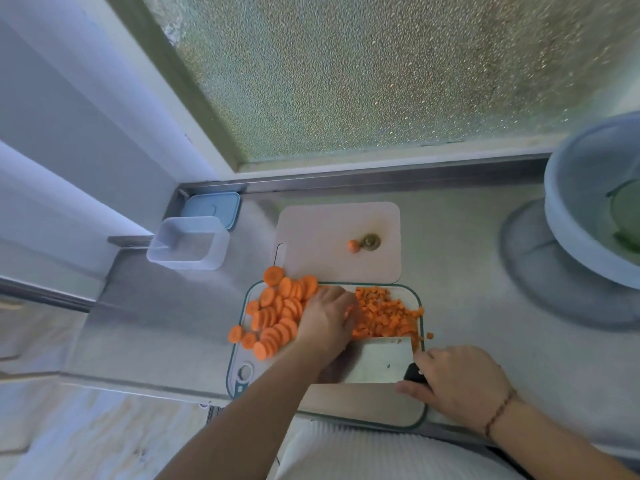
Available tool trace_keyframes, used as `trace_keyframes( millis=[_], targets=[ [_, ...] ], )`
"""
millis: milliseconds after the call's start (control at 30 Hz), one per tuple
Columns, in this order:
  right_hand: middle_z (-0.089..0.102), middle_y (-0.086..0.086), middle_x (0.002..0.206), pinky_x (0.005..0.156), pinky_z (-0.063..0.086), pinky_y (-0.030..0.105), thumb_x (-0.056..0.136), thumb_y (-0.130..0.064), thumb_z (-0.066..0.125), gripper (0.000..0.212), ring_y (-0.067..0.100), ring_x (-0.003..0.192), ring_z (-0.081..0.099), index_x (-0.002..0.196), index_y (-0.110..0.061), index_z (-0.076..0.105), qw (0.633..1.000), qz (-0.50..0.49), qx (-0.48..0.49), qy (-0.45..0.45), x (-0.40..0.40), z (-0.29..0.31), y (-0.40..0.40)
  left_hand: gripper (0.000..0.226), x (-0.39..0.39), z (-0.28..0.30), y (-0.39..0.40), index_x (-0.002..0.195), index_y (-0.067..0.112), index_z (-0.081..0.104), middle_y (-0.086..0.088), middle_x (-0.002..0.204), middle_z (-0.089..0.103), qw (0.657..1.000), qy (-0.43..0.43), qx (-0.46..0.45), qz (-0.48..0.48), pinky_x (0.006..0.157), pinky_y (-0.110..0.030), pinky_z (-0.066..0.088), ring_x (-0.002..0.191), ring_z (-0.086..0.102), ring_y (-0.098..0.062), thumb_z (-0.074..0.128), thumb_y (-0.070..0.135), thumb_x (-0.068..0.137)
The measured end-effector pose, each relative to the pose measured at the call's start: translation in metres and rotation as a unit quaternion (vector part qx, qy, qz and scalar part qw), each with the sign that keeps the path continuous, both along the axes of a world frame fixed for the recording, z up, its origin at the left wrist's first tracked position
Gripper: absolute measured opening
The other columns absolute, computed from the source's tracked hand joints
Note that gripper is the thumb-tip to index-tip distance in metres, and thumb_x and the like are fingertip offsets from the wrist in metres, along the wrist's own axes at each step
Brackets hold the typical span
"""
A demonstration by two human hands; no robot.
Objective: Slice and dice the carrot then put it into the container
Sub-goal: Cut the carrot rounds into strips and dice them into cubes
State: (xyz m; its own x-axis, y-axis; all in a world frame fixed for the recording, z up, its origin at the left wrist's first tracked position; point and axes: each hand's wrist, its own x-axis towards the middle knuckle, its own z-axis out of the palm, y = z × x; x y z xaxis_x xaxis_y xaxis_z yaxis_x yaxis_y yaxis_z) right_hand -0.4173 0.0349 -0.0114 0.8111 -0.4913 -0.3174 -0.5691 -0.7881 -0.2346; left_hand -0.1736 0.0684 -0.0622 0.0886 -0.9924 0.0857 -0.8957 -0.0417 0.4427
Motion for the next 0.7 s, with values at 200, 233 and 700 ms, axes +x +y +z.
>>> trace_keyframes(
  millis=[200, 233, 700],
  targets=[
    [0.064, -0.008, 0.103, 0.064, 0.042, 0.033, 0.052, -0.078, -0.032, 0.115, 0.017, 0.089, 0.065, 0.112, -0.026, 0.051, 0.999, -0.03, 0.007, -0.008, -0.006, -0.009, -0.001, 0.061, 0.056, 0.019, -0.011, 0.148, 0.027, 0.044, 0.004, 0.153, 0.04, 0.963, -0.198, 0.183, 0.027, 0.112, -0.048, 0.022, 0.141, 0.028, -0.03, 0.061, 0.048, 0.094],
    [0.064, -0.008, 0.103, 0.063, 0.042, 0.033, 0.048, -0.078, -0.037, 0.12, 0.017, 0.088, 0.065, 0.111, -0.027, 0.052, 0.999, -0.035, 0.007, -0.005, -0.006, -0.008, -0.001, 0.061, 0.06, 0.02, -0.013, 0.151, 0.029, 0.039, 0.005, 0.155, 0.037, 0.955, -0.217, 0.204, 0.008, 0.113, -0.048, 0.019, 0.143, 0.025, -0.029, 0.057, 0.049, 0.096],
    [0.065, -0.007, 0.103, 0.065, 0.043, 0.033, 0.043, -0.081, -0.041, 0.125, 0.017, 0.088, 0.065, 0.108, -0.028, 0.052, 0.999, -0.046, 0.008, 0.014, -0.009, -0.014, 0.003, 0.051, 0.078, 0.014, -0.03, 0.141, 0.023, 0.052, -0.001, 0.139, 0.051, 0.932, -0.274, 0.193, -0.133, 0.1, -0.041, 0.033, 0.123, 0.048, -0.026, 0.051, 0.052, 0.099]
  ],
)
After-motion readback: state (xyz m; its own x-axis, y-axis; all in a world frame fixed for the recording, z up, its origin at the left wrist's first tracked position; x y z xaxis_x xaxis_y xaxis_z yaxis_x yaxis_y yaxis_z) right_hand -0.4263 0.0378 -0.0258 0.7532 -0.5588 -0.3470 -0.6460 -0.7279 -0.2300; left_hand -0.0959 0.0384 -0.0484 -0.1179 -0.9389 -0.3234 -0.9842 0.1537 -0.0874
